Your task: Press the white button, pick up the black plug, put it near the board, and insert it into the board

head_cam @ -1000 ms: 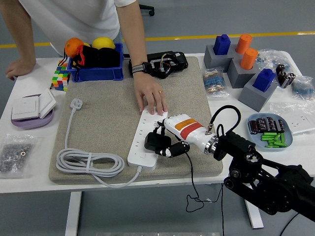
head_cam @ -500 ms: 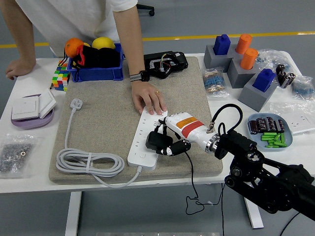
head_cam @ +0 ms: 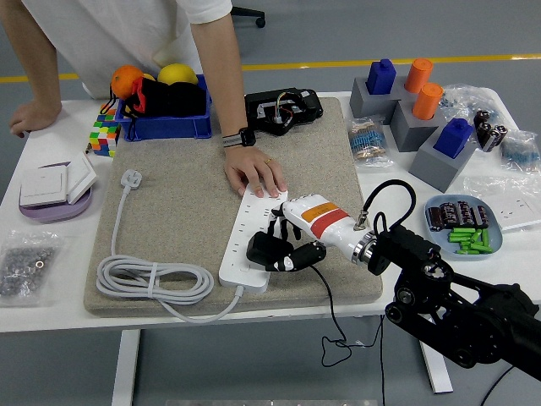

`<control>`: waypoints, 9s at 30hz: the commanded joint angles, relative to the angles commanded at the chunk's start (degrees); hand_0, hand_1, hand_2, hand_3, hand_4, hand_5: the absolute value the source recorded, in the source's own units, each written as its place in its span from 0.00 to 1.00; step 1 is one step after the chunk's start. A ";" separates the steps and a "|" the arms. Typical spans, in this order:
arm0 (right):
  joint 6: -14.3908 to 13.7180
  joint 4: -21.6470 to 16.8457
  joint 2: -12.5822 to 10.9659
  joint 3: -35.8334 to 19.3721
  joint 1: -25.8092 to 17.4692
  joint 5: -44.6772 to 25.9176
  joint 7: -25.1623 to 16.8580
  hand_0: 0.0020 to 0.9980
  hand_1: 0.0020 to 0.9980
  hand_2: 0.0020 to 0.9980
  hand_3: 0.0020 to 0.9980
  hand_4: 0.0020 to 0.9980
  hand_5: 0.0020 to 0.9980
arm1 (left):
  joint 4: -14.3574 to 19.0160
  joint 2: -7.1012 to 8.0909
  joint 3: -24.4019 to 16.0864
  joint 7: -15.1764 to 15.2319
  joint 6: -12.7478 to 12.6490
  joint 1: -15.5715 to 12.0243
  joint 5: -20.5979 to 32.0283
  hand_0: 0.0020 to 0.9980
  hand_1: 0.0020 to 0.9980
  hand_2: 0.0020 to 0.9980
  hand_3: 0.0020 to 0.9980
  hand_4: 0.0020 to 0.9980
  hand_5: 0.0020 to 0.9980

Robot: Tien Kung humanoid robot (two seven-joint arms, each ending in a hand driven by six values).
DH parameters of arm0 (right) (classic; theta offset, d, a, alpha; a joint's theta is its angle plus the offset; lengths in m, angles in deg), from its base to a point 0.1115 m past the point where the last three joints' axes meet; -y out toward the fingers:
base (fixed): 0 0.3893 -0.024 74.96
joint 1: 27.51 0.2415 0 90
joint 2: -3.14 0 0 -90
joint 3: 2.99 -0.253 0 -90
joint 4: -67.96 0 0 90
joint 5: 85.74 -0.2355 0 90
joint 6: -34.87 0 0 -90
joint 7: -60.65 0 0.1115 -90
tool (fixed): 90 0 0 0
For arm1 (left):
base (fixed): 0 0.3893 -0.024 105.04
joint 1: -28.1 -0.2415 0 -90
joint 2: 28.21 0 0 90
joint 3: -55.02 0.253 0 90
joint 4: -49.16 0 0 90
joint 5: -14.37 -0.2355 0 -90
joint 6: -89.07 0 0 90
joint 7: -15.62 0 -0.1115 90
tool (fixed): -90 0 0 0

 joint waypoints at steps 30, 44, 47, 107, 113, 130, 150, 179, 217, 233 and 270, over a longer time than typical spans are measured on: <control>-3.23 2.02 0.67 0.62 0.01 0.90 -0.50 0.30 0.28 0.35 0.43 1.00 0.33 | 0.00 -0.07 -0.08 -0.13 0.00 0.03 -0.31 0.62 0.63 0.64 0.69 0.59 0.37; -4.26 3.18 1.07 0.95 -0.02 1.27 -1.04 0.30 0.29 0.37 0.43 1.00 0.33 | 0.00 0.07 0.24 -0.15 0.00 -0.02 -0.12 0.63 0.63 0.64 0.69 0.59 0.37; -4.25 3.27 1.05 1.15 -0.06 1.20 -1.03 0.30 0.29 0.37 0.43 1.00 0.33 | 0.00 0.14 0.31 -0.17 -0.01 -0.05 -0.09 0.63 0.63 0.64 0.69 0.59 0.37; -0.47 -7.34 -2.17 -7.35 -4.33 -7.06 -5.04 0.80 0.79 0.75 0.75 1.00 0.61 | 0.00 -0.24 -0.79 -0.22 0.13 -0.10 -1.06 0.62 0.63 0.64 0.69 0.59 0.37; -0.08 -12.26 -4.57 -10.09 -7.50 -10.14 -6.71 0.94 0.89 0.82 0.80 1.00 0.74 | 0.00 -0.20 -0.29 0.03 0.10 0.17 -0.40 0.62 0.63 0.64 0.69 0.59 0.37; -0.21 -8.69 -6.60 -7.30 -11.76 -14.36 -9.06 0.98 0.90 0.85 0.81 0.79 0.83 | 0.00 -0.34 -0.48 0.10 0.12 0.24 -0.46 0.62 0.63 0.64 0.69 0.59 0.37; -0.45 -9.62 -6.64 -6.48 -13.76 -14.45 -8.68 0.98 0.88 0.83 0.79 0.75 0.81 | 0.00 0.11 -0.05 -0.06 0.14 -0.09 -0.52 0.62 0.63 0.64 0.69 0.59 0.37; -0.08 -8.56 -5.13 -3.70 -12.22 -14.13 -7.53 0.98 0.87 0.82 0.78 0.73 0.77 | 0.00 -0.04 0.08 -0.03 0.14 0.07 -0.44 0.62 0.63 0.64 0.69 0.59 0.37; 0.28 -7.35 -3.72 1.24 -8.06 -14.79 -7.38 0.97 0.85 0.80 0.76 0.72 0.73 | 0.00 -0.19 -0.44 -0.04 0.13 0.06 -0.86 0.63 0.63 0.64 0.69 0.59 0.37; -0.12 -7.67 -3.49 0.12 -7.84 -14.27 -7.50 0.97 0.84 0.80 0.76 0.72 0.72 | 0.00 -0.28 -0.37 0.00 0.15 0.23 -0.81 0.63 0.63 0.64 0.69 0.59 0.37; -2.06 -14.88 -9.23 -41.33 -15.97 -3.64 -6.09 0.95 0.83 0.79 0.77 0.84 0.70 | 0.00 0.51 -0.21 -0.09 0.12 0.76 -0.64 0.62 0.63 0.64 0.69 0.59 0.37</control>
